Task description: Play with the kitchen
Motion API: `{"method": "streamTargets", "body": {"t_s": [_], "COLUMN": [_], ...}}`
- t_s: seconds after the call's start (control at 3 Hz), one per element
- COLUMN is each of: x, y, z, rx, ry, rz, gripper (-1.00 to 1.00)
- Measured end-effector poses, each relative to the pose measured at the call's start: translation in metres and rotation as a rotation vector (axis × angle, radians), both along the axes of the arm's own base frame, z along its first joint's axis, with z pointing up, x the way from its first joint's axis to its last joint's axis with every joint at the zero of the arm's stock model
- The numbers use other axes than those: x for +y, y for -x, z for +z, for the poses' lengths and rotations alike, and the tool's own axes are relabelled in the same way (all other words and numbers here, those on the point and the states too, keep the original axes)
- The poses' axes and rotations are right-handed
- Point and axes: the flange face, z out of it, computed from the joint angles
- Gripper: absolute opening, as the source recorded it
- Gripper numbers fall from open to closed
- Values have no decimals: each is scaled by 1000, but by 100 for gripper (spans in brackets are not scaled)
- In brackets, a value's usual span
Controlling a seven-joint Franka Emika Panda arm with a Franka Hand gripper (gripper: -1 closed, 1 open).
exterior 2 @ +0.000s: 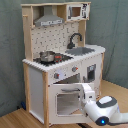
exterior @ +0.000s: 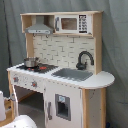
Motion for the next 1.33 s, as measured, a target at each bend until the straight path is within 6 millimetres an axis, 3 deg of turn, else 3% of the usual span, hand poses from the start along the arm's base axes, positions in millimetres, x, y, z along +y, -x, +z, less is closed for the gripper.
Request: {"method": "streamTargets", "body": {"t_s": [0.33, 0.67, 1.33], "x": [-3, -1, 22], "y": [24, 46, 45], "z": [-10, 5, 77], "rx": [-14, -60, -171], "ry": [6, 14, 80], "rz": [-30, -52, -8], "gripper": [100, 100, 100]}}
